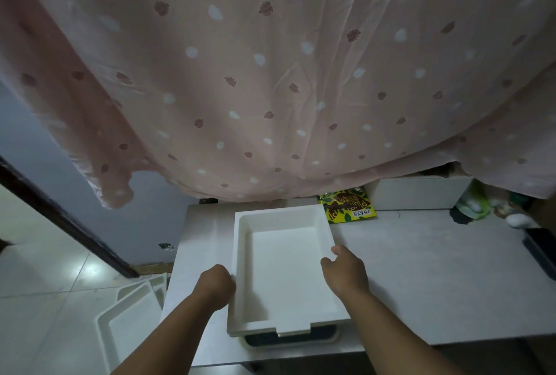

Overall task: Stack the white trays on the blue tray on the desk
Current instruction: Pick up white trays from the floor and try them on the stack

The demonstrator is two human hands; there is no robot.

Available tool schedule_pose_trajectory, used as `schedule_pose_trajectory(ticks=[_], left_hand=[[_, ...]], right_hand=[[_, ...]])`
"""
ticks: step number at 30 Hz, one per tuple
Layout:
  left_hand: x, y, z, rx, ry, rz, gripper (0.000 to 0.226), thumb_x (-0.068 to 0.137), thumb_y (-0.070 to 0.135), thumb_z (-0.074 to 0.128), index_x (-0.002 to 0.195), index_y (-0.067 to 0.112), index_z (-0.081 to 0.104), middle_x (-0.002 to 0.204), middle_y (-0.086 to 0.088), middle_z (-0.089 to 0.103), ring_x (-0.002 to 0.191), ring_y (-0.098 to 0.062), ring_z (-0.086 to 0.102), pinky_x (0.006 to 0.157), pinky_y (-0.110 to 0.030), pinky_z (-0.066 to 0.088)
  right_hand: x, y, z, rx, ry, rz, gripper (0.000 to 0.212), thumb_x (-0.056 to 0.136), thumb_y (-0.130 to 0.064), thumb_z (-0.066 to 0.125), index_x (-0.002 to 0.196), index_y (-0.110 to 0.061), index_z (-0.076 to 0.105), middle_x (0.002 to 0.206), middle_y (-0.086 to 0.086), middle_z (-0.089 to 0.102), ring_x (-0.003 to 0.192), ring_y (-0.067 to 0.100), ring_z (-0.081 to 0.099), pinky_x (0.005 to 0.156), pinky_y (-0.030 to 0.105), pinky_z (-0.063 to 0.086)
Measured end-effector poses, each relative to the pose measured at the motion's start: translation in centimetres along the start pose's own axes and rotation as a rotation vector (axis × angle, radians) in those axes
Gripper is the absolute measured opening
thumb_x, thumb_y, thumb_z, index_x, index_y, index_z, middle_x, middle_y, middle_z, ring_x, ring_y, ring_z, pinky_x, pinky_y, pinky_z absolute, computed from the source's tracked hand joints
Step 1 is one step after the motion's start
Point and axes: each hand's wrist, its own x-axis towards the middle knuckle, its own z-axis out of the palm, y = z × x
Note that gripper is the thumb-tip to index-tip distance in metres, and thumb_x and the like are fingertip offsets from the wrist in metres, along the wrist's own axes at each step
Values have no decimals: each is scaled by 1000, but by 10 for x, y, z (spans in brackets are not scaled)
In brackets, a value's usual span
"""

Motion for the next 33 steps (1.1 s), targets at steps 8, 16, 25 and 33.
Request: schedule_pose_trajectory(ticks=[8,16,25,33], left_hand=[[-3,-1,-3,-28,34,20,29,94,23,50,84,5,70,76,-4,65,67,-18,56,63,-24,45],[-23,1,-23,-196,36,33,25,86,22,59,62,16,57,70,-5,61,72,-25,62,67,-30,50],[-63,-63,-47,-399,67,57,28,83,19,58,56,11,59,62,-5,64,79,-30,74,63,-26,47],[-87,-190,-72,-547,111,-42,23,83,18,57,80,1,71,76,-14,70,68,-20,70,62,-26,49]], right_hand=[[-4,-6,0,-147,1,-64,63,87,-36,53,148,-21,43,146,1,52,129,29,48,102,46,47],[-20,-39,19,-251,-27,-298,47,91,-31,54,138,-22,54,142,-3,55,128,24,46,102,41,46],[-66,-81,74,-290,-153,-471,36,92,-30,53,125,-20,63,129,-2,62,114,22,59,96,36,48],[-140,-135,155,-263,-209,-534,16,87,-26,53,92,-23,68,90,-8,67,83,15,63,78,34,57]])
